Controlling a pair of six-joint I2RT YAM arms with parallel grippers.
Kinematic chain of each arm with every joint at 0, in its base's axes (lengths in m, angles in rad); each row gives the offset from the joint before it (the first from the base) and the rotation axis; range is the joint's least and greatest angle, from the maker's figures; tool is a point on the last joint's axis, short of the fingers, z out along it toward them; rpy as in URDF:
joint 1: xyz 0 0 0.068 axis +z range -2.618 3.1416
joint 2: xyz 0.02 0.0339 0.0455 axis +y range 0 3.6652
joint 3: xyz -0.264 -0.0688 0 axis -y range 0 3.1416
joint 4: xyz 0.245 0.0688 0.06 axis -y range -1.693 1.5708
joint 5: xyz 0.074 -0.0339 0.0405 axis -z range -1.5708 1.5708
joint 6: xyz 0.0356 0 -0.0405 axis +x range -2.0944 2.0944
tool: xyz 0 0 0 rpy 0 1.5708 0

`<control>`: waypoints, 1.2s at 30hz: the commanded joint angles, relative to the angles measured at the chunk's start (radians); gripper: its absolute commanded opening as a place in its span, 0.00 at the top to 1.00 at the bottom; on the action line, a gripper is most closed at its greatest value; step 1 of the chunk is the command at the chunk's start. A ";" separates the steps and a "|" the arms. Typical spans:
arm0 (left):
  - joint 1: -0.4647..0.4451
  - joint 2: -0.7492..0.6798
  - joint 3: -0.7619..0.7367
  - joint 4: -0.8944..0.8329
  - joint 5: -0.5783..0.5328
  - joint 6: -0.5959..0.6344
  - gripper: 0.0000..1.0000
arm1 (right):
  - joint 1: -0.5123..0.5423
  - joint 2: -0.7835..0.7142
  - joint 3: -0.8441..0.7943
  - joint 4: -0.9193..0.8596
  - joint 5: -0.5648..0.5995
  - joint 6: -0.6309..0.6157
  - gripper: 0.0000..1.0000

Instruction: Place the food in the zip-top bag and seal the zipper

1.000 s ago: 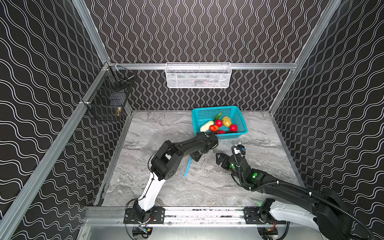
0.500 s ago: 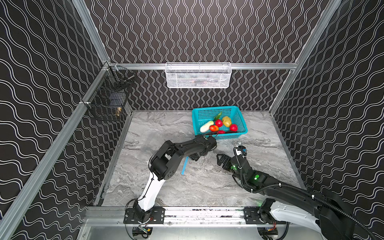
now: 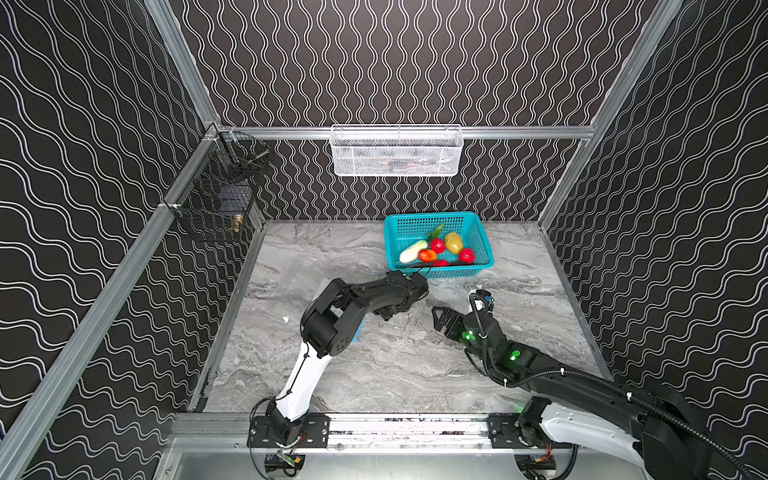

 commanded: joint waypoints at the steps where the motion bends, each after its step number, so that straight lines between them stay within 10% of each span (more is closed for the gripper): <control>1: 0.006 0.015 0.038 -0.087 -0.081 -0.057 1.00 | 0.001 0.020 0.012 0.057 -0.040 -0.014 0.01; 36: 0.120 -0.300 0.168 -0.295 0.108 -0.025 1.00 | 0.065 0.722 0.530 0.427 -0.421 0.217 0.15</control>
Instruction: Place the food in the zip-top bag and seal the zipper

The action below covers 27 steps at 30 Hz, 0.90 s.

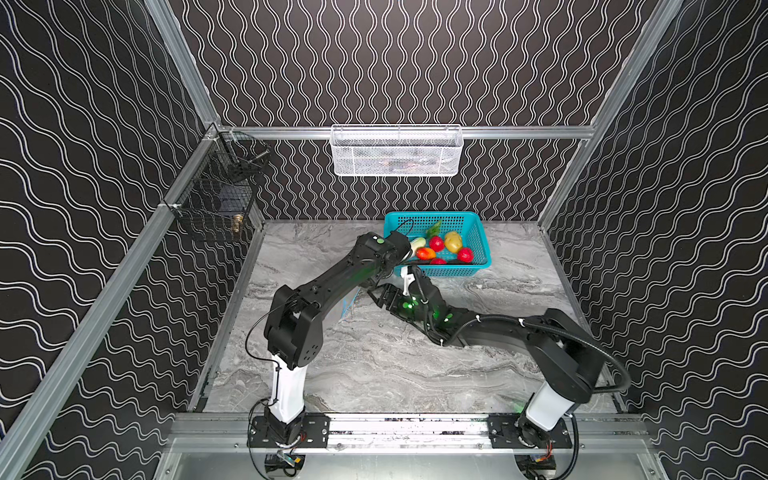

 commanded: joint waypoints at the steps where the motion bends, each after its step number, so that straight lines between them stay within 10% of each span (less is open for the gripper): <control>1: 0.002 -0.015 -0.006 -0.015 0.039 0.011 1.00 | 0.003 0.041 0.041 0.066 -0.015 0.036 0.16; 21: 0.053 -0.059 -0.003 -0.033 0.109 0.011 1.00 | 0.003 0.250 0.253 0.193 -0.054 0.080 0.31; 27: 0.062 -0.064 -0.008 -0.030 0.119 0.014 1.00 | 0.001 0.284 0.290 0.188 -0.053 0.095 0.52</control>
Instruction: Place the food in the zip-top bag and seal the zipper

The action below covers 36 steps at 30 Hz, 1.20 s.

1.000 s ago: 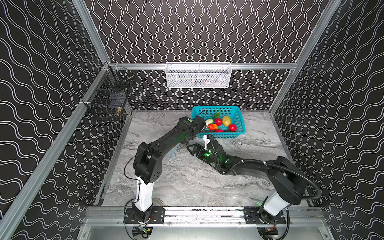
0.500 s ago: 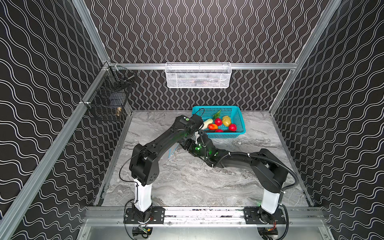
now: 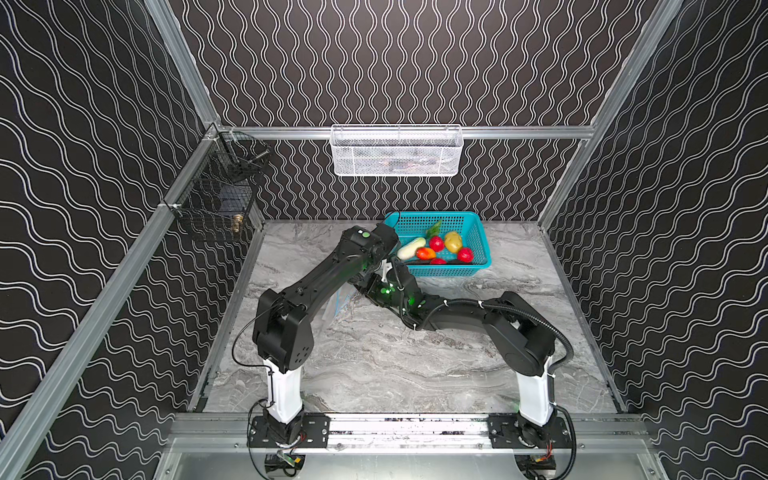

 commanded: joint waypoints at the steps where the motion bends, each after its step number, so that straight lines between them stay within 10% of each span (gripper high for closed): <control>1: 0.004 -0.006 -0.005 -0.005 0.033 0.013 1.00 | 0.001 0.011 0.015 0.087 -0.011 0.021 0.59; 8: 0.023 0.014 -0.017 -0.003 0.045 0.017 1.00 | 0.001 -0.002 -0.003 0.104 0.011 0.019 0.99; 36: 0.092 0.027 0.007 0.013 0.237 0.085 1.00 | 0.001 -0.045 -0.126 0.302 -0.016 0.021 1.00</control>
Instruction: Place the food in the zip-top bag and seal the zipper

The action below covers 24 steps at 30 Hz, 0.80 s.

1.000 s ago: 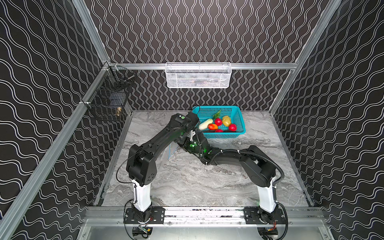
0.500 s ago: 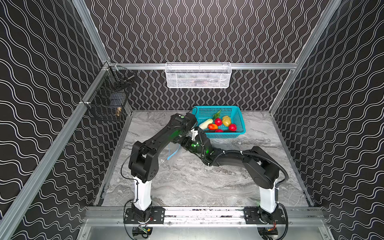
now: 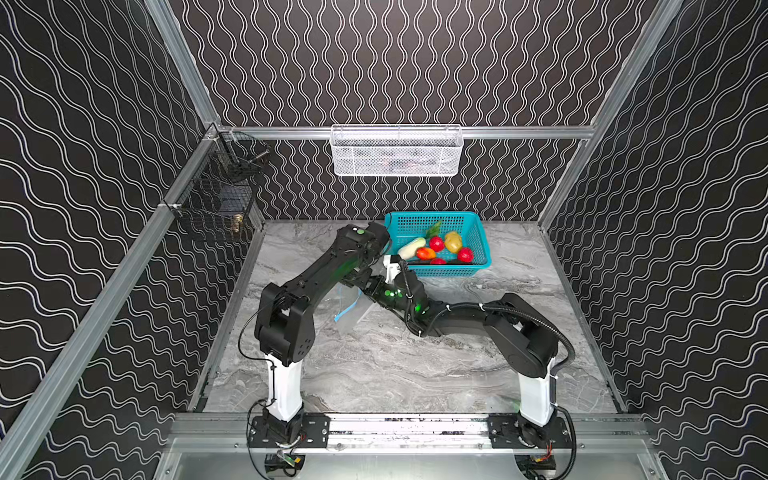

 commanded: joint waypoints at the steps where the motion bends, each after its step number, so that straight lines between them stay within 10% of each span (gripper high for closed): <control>1: 0.019 -0.018 0.011 0.006 0.081 0.040 1.00 | 0.002 -0.016 -0.019 0.089 -0.007 0.016 1.00; 6: 0.044 -0.052 0.009 0.011 0.163 0.079 0.99 | 0.001 -0.021 -0.055 0.133 -0.009 0.026 1.00; 12: 0.058 -0.111 0.023 0.024 0.121 0.109 0.77 | 0.001 -0.016 -0.081 0.186 -0.026 0.020 1.00; 19: 0.059 -0.138 0.033 -0.007 0.143 0.119 0.28 | 0.001 -0.010 -0.085 0.216 -0.038 0.002 1.00; 24: 0.060 -0.149 0.024 -0.026 0.146 0.112 0.23 | 0.001 -0.012 -0.088 0.217 -0.034 -0.002 1.00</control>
